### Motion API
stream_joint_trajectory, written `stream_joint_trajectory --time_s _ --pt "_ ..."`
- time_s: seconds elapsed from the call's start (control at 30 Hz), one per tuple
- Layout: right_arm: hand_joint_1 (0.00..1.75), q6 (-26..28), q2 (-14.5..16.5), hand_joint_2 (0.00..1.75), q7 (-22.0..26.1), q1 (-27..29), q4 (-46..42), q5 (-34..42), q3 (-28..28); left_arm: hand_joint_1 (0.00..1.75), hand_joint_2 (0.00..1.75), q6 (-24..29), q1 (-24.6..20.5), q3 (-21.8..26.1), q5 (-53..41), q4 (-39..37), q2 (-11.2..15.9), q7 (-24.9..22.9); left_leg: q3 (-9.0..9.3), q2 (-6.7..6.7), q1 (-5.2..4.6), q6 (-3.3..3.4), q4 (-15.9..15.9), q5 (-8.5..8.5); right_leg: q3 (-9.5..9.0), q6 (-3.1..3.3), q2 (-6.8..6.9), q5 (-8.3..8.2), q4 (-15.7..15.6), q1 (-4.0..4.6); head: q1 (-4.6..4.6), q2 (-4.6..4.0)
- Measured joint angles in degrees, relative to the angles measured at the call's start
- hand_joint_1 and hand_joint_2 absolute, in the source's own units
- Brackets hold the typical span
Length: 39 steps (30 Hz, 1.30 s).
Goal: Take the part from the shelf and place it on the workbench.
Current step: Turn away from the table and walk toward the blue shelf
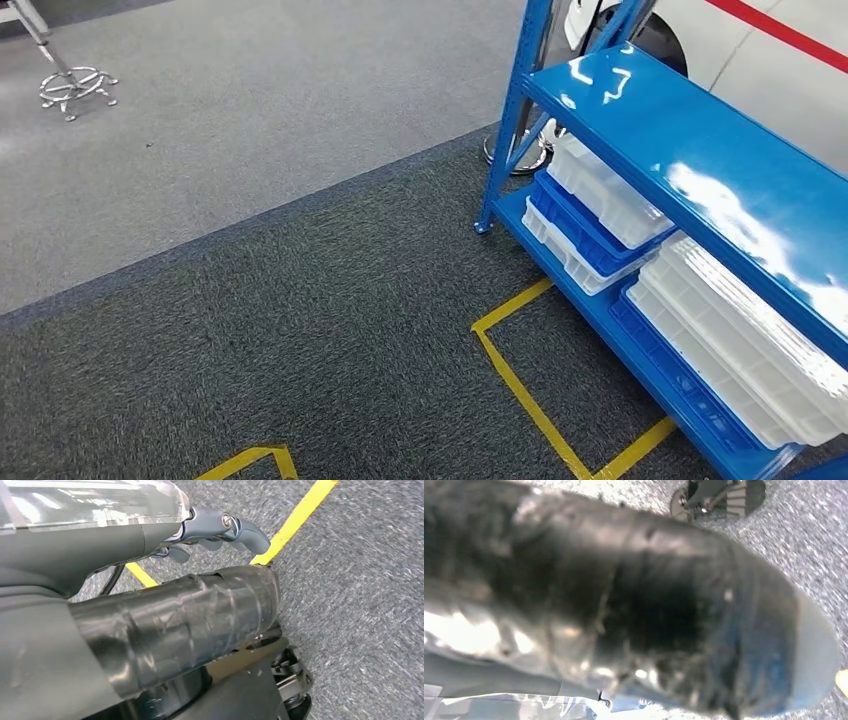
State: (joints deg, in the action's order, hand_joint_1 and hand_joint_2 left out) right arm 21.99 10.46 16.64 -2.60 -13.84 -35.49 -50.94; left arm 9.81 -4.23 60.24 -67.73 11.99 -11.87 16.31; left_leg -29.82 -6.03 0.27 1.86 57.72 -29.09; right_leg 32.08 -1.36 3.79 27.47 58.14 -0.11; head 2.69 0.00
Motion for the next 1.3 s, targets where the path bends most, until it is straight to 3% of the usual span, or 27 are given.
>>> stream_joint_trajectory --time_s 0.07,0.13,0.2,0.23,0.27,0.3,0.33,0.4,0.47,0.57,0.63,0.73,0.77,0.8,0.83,0.9,0.97,1.03,1.13,1.2,1.27,1.3 --pt "0.0 0.01 -0.01 0.0 -0.01 0.13 0.0 -0.09 0.01 0.0 0.0 -0.01 -0.23 0.0 0.0 0.0 0.01 0.05 0.31 -0.6 0.0 -0.62 -0.07 -0.21 0.09 0.62 -1.24 -0.21 -0.13 -0.11 -0.01 0.0" --pt "0.0 0.05 0.0 0.0 -0.13 0.19 0.0 -0.28 0.01 0.0 0.0 -0.07 -0.29 0.0 0.0 0.0 0.02 0.22 -0.15 1.55 0.16 -1.21 1.84 -1.89 -0.13 1.35 -2.28 -0.53 -0.58 -0.51 -0.03 0.0" --pt "0.0 0.15 0.01 0.0 -0.4 0.09 0.0 -0.62 0.05 0.0 0.0 -0.32 -0.13 0.0 0.01 -0.01 0.04 0.46 -2.87 4.57 0.35 -1.53 8.21 -5.63 -0.16 1.89 -3.2 -0.71 -0.79 -0.65 -0.07 0.0" --pt "0.0 0.19 0.01 0.0 -0.58 0.06 0.0 -0.8 0.11 0.0 0.0 -0.53 -0.01 0.0 0.01 -0.01 0.04 0.55 -4.73 5.18 0.4 -1.62 12.12 -7.33 -0.09 2.01 -3.68 -0.71 -0.75 -0.6 -0.1 0.0" --pt "0.0 0.22 0.01 0.0 -0.74 0.06 0.0 -1.0 0.19 0.0 0.0 -0.77 0.1 0.01 0.02 -0.01 0.05 0.63 -6.22 5.4 0.41 -1.69 15.09 -8.19 -0.07 2.08 -4.16 -0.69 -0.7 -0.55 -0.08 0.0" --pt "0.0 0.23 0.01 0.0 -0.9 0.09 0.0 -1.23 0.26 0.0 0.0 -0.95 0.18 0.01 0.02 -0.01 0.06 0.71 -6.91 5.47 0.41 -1.72 16.17 -7.85 -0.07 2.09 -4.61 -0.66 -0.61 -0.53 -0.09 0.0" --pt "0.0 0.23 0.01 0.0 -1.03 0.12 0.0 -1.46 0.32 0.0 0.0 -1.08 0.23 0.02 0.02 0.0 0.08 0.78 -6.55 5.48 0.42 -1.68 14.88 -6.32 -0.12 2.04 -5.04 -0.59 -0.5 -0.53 -0.09 0.0" --pt "0.0 0.24 0.03 0.0 -1.17 0.17 0.01 -1.76 0.43 0.0 0.0 -1.16 0.24 0.02 0.01 0.0 0.15 0.93 -3.62 5.69 0.44 -1.41 7.53 -1.91 -0.17 1.76 -5.69 -0.34 -0.13 -0.57 -0.08 0.0" --pt "0.0 0.24 0.05 0.0 -1.21 0.14 0.02 -1.88 0.59 0.0 0.0 -1.17 0.2 0.01 -0.02 -0.01 0.2 1.02 -1.45 6.1 0.35 -1.03 1.96 0.29 0.09 1.26 -6.07 -0.05 0.44 -0.41 -0.06 0.0" --pt "0.0 0.25 0.04 0.0 -1.21 0.17 0.03 -2.06 0.88 0.0 0.0 -1.18 0.1 0.01 -0.11 -0.01 0.24 1.11 -1.23 6.22 0.2 -0.24 0.99 0.44 0.35 0.35 -6.28 -0.01 0.56 -0.33 -0.05 0.0" --pt "0.0 0.26 0.03 0.0 -1.21 0.22 0.04 -2.23 0.95 0.0 0.0 -1.18 0.09 0.02 -0.17 0.0 0.27 1.17 -1.09 5.96 0.36 0.58 0.51 0.81 0.89 -0.23 -5.75 1.18 1.96 -0.44 0.0 0.0" --pt "0.0 0.26 0.03 0.0 -1.22 0.21 0.04 -2.36 0.99 0.0 0.0 -1.22 0.15 0.02 -0.21 0.0 0.27 1.22 -1.08 5.46 0.41 1.22 0.27 0.97 5.25 -0.86 -4.6 6.2 11.35 -0.64 0.04 0.0" --pt "0.0 0.26 0.03 0.0 -1.23 0.21 0.04 -2.38 1.01 0.0 0.0 -1.24 0.19 0.02 -0.22 0.0 0.28 1.22 -1.1 5.3 0.37 1.25 0.3 0.92 6.78 -0.99 -4.47 7.21 14.44 -0.69 0.03 0.0" --pt "0.0 0.26 0.03 0.0 -1.23 0.24 0.05 -2.4 1.02 0.0 0.0 -1.25 0.22 0.02 -0.22 0.0 0.3 1.22 -1.06 5.18 0.35 1.26 0.34 0.84 7.49 -1.05 -4.41 7.15 15.8 -0.7 0.03 0.0" --pt "0.0 0.26 0.03 0.0 -1.23 0.28 0.05 -2.41 1.03 0.0 0.0 -1.25 0.22 0.02 -0.22 0.0 0.31 1.23 -0.98 5.11 0.34 1.24 0.37 0.72 7.25 -1.03 -4.35 6.1 15.23 -0.7 0.03 0.0" --pt "0.0 0.25 0.03 0.0 -1.24 0.34 0.07 -2.49 1.04 0.0 0.0 -1.54 0.21 0.02 -0.22 -0.01 0.31 1.31 -0.59 5.08 0.34 1.02 0.37 0.39 3.86 -0.7 -4.01 2.21 8.31 -0.66 0.04 0.0" --pt "0.0 0.23 0.03 0.0 -1.26 0.26 0.08 -2.57 1.05 0.0 0.0 -2.01 0.2 0.02 -0.23 0.0 0.32 1.46 -0.31 5.03 0.15 0.49 0.4 0.0 0.67 -0.12 -3.53 0.24 1.85 -0.29 0.04 0.0" --pt "0.0 0.22 0.03 0.0 -1.28 0.18 0.09 -2.6 1.07 0.0 0.0 -2.18 0.13 0.02 -0.29 0.01 0.32 1.56 -0.18 4.94 -0.01 -0.16 0.25 -0.25 -0.04 0.47 -3.46 0.54 0.42 0.08 0.03 0.0" --pt "0.0 0.24 0.04 0.0 -1.34 0.25 0.09 -2.63 1.08 0.0 0.0 -2.1 0.0 0.02 -0.43 0.01 0.35 1.6 0.13 4.96 -0.01 -1.06 1.17 -1.21 -0.89 1.46 -3.79 0.53 -0.34 -0.33 -0.02 0.0" --pt "0.0 0.24 0.06 0.0 -1.37 0.27 0.09 -2.68 1.08 0.0 0.0 -2.09 0.01 0.02 -0.49 0.0 0.38 1.63 -2.39 5.29 0.15 -1.44 6.5 -3.89 -1.58 2.1 -3.84 0.64 -0.75 -0.52 -0.09 0.0" --pt "0.0 0.24 0.07 0.0 -1.36 0.27 0.09 -2.73 1.08 0.0 0.0 -2.1 0.07 0.02 -0.53 -0.01 0.38 1.64 -6.97 5.42 0.24 -1.65 14.35 -6.71 -2.0 2.49 -3.96 1.08 -0.75 -0.39 -0.14 0.0" --pt "0.0 0.24 0.07 0.0 -1.36 0.28 0.09 -2.75 1.08 0.0 0.0 -2.1 0.15 0.02 -0.54 -0.01 0.38 1.64 -8.67 5.43 0.25 -1.67 16.75 -6.85 -2.31 2.56 -4.08 1.37 -0.74 -0.3 -0.14 0.0"
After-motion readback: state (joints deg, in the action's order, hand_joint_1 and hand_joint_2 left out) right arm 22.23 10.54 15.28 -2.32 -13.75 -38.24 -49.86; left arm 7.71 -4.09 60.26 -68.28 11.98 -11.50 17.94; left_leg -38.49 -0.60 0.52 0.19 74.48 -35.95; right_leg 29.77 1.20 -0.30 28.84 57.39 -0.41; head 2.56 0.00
